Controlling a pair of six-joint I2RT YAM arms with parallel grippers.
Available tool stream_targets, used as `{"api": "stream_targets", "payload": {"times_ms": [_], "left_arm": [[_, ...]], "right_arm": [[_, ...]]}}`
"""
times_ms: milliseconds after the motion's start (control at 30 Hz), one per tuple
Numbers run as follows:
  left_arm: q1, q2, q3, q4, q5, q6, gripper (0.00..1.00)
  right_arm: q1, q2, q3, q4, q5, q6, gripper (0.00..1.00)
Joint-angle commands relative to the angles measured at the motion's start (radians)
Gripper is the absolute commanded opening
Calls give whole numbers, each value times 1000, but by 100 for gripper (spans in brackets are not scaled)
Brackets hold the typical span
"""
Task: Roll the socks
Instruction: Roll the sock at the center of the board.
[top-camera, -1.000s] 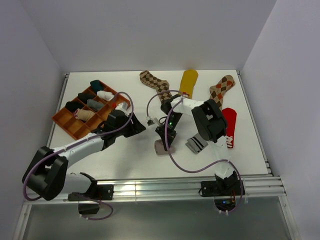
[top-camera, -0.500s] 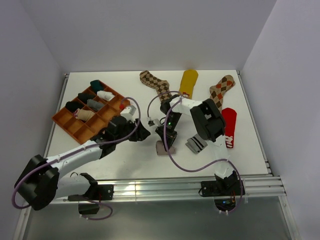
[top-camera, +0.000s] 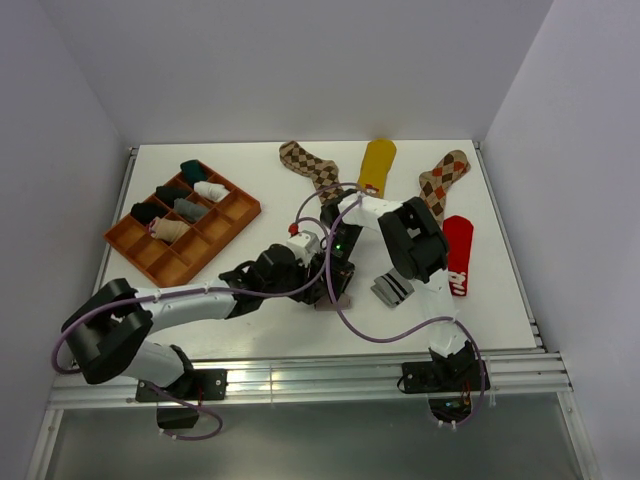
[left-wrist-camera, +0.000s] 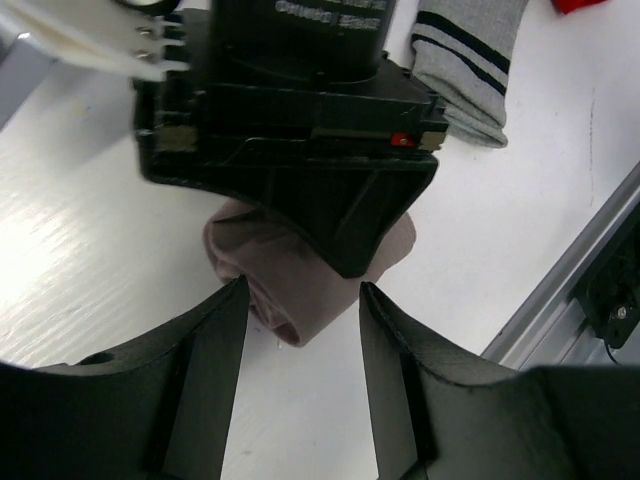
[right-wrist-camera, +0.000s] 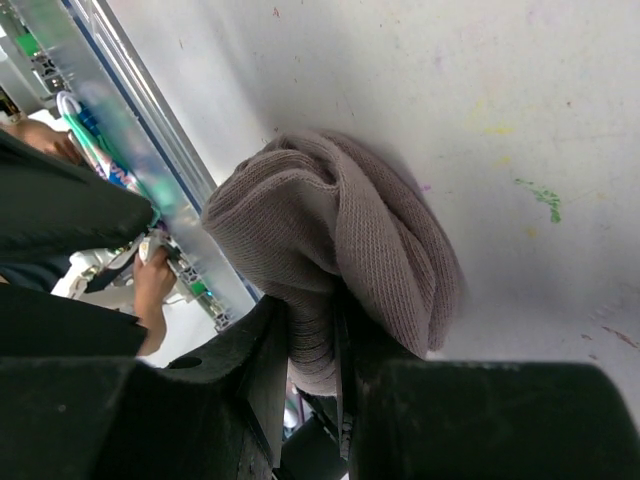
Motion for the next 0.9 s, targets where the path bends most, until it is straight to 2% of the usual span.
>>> {"api": "stream_targets", "payload": {"times_ms": [0, 200, 500, 633, 700, 767, 867], "left_arm": [[-16, 32, 45, 84, 28, 56, 53], [-19, 93, 56, 118, 77, 64, 52], [-17, 166, 66, 153, 74, 44, 48], [-17, 199, 80, 117, 52, 41, 40], [-17, 193, 71, 110, 58, 42, 41], [-17, 178, 53, 101, 58, 56, 48], [-17, 170, 43, 74, 52, 74, 49]], "right_arm": [[2, 77, -21, 139, 258, -45, 15], [2, 82, -15, 133, 260, -48, 15], [-1, 77, -20, 133, 262, -48, 15], [-1, 74, -18, 131, 262, -46, 15], [1, 73, -17, 131, 260, -46, 15], [1, 74, -14, 130, 260, -49, 16], [-1, 80, -9, 127, 263, -48, 17]]}}
